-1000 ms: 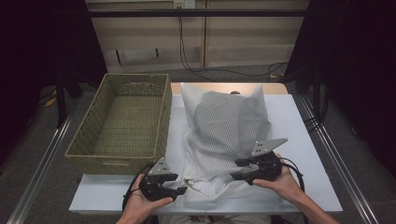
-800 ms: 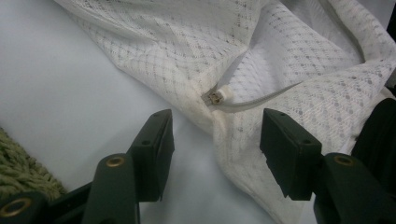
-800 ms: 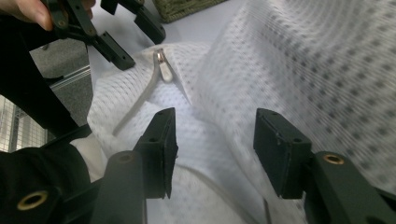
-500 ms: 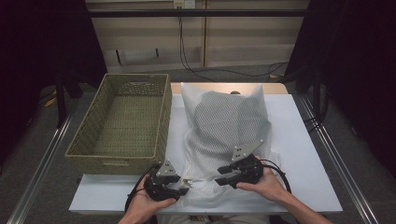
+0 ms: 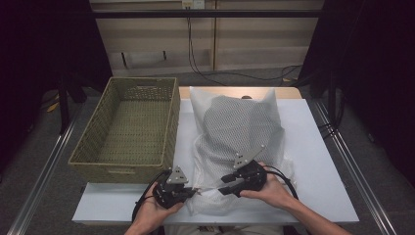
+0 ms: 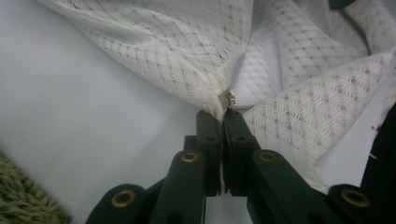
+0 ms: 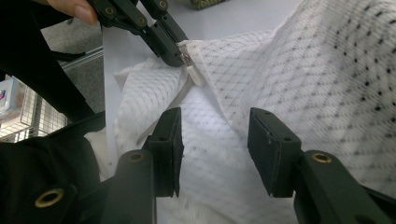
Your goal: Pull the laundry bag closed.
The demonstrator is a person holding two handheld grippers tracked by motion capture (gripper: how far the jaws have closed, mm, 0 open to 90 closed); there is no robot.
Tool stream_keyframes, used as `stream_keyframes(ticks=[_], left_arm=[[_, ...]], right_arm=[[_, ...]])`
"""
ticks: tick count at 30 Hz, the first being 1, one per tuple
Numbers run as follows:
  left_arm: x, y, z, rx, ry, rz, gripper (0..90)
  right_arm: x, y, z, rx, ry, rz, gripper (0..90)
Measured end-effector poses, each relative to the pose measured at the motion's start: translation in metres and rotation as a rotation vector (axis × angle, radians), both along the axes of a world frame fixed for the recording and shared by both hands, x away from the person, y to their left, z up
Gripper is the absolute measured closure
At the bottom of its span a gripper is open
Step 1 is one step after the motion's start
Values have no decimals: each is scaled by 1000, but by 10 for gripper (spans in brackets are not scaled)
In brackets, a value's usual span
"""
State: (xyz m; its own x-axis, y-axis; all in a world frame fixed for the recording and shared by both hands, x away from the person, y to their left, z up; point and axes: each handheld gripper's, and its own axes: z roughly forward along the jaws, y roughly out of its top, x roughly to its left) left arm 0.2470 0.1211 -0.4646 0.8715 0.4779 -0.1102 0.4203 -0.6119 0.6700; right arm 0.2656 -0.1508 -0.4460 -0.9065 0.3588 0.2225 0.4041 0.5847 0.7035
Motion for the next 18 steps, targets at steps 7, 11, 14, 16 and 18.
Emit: stream_keyframes(ticks=[7,11,14,16,18], left_arm=[[-2,6,12,-71,-23,27,872],[-2,9,17,-113,-28,24,872],[-3,9,19,-121,-33,19,872],[-4,8,21,-128,-46,19,872],[-5,7,22,-138,-54,18,872]], right_arm=[[3,7,-2,17,60,44,634],[4,10,-4,28,93,62,668],[6,14,-3,39,94,70,673],[7,18,-2,41,91,80,680],[8,22,-2,43,97,93,705]])
